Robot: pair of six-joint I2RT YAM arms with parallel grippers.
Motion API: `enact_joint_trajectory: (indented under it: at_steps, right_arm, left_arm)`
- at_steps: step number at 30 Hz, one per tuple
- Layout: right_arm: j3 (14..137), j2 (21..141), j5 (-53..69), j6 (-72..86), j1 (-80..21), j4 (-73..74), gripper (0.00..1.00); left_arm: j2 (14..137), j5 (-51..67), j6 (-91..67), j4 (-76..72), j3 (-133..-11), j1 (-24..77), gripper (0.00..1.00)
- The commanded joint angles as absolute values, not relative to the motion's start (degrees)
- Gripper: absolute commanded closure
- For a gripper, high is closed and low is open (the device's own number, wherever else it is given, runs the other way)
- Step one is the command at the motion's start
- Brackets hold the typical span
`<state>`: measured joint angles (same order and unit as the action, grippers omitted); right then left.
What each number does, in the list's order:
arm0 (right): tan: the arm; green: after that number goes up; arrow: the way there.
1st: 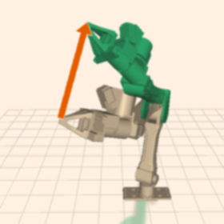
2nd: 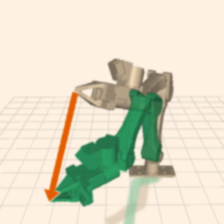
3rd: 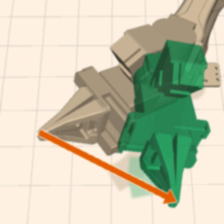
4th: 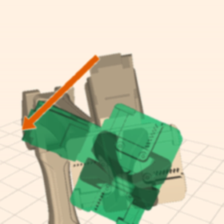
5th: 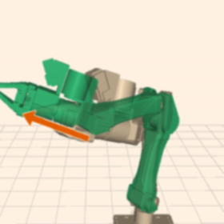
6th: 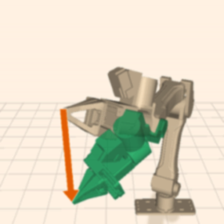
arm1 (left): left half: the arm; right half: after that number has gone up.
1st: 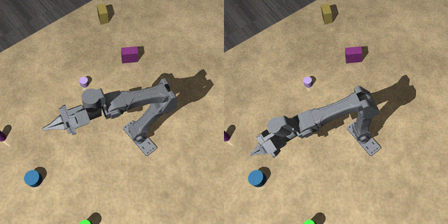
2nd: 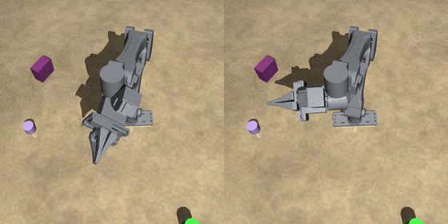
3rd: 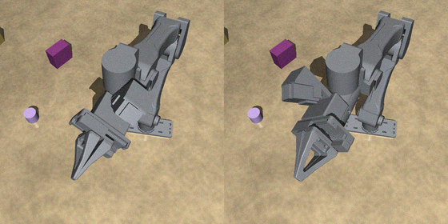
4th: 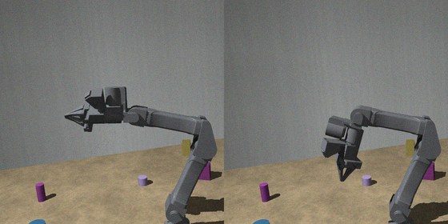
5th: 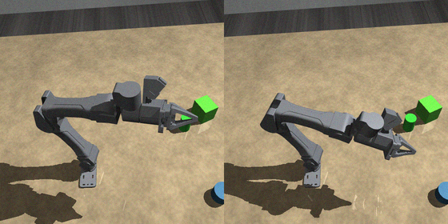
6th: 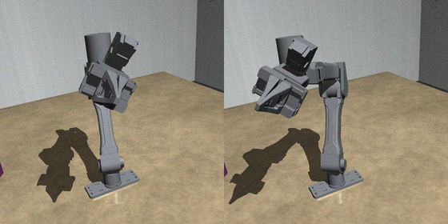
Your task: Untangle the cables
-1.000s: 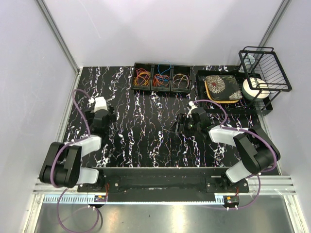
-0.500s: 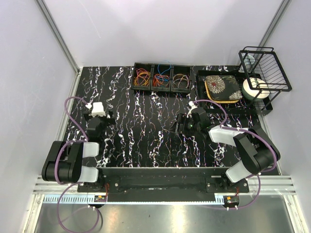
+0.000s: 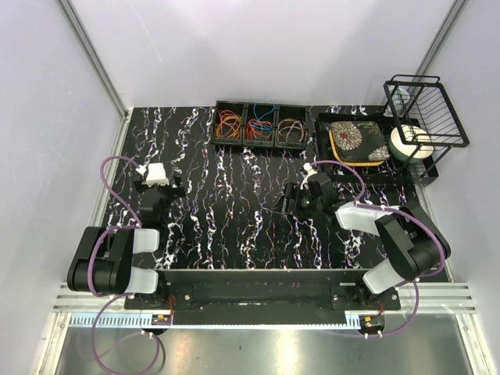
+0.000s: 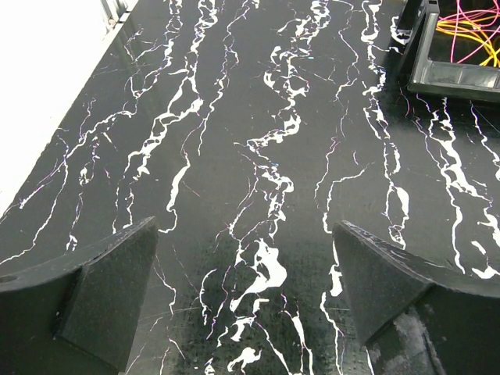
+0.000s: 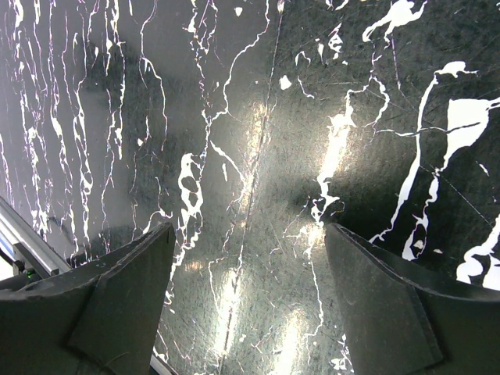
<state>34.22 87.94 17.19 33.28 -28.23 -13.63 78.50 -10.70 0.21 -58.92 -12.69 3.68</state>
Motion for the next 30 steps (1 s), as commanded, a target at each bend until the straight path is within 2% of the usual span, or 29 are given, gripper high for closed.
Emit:
enact_joint_trajectory:
  at_steps: [1, 24, 30]
  right_arm:
    - [35.5, 89.2, 16.4, 32.4, -28.4, -11.9, 0.16]
    - [35.1, 88.4, 15.5, 32.5, -28.4, -12.1, 0.17]
    - [34.9, 84.3, 12.0, 32.0, -28.4, -8.5, 0.18]
  left_arm:
    - [78.7, -10.0, 0.7, -64.0, -13.0, 3.6, 0.01]
    - [78.7, -10.1, 0.6, -64.0, -13.1, 3.6, 0.01]
    - [78.7, -10.1, 0.6, -64.0, -13.1, 3.5, 0.01]
